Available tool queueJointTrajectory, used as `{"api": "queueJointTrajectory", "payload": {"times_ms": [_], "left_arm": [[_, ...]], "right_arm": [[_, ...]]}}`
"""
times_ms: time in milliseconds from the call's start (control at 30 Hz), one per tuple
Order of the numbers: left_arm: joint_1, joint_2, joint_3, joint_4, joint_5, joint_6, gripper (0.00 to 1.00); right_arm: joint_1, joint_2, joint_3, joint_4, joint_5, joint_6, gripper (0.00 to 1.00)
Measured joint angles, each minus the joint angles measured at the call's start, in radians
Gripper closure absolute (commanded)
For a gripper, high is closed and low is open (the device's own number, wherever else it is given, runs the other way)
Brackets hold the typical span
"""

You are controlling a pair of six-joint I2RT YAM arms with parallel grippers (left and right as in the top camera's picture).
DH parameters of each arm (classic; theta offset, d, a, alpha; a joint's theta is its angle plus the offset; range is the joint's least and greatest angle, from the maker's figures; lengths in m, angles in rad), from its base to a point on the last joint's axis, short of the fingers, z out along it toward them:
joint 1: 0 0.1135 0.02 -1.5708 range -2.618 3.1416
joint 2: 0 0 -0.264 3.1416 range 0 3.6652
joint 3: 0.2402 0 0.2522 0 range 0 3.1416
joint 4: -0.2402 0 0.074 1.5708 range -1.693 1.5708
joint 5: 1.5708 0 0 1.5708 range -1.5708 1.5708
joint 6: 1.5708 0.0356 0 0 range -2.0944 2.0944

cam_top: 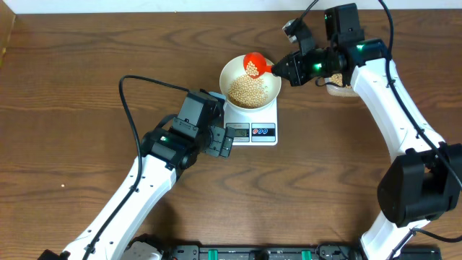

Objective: Scoop item into bowl and weigh 50g on scale
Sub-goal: 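Tilt the scoop gradually to trickle soybeans into the bowl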

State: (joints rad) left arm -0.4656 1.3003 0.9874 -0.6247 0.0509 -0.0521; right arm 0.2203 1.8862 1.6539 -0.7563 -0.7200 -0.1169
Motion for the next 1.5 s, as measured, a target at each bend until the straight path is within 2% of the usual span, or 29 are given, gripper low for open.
{"api": "queueJointTrajectory", "payload": {"times_ms": [733,1500], "left_arm": [[0.000,0.000,0.000,0.000,0.000,0.000,0.08],[0.000,0.000,0.000,0.000,0.000,0.000,0.08]], "right_arm": [[0.066,0.000,0.000,0.005,0.111,-0.005,0.99],[0.120,0.000,0.000,-0.019,0.251,-0.101,0.99]]}}
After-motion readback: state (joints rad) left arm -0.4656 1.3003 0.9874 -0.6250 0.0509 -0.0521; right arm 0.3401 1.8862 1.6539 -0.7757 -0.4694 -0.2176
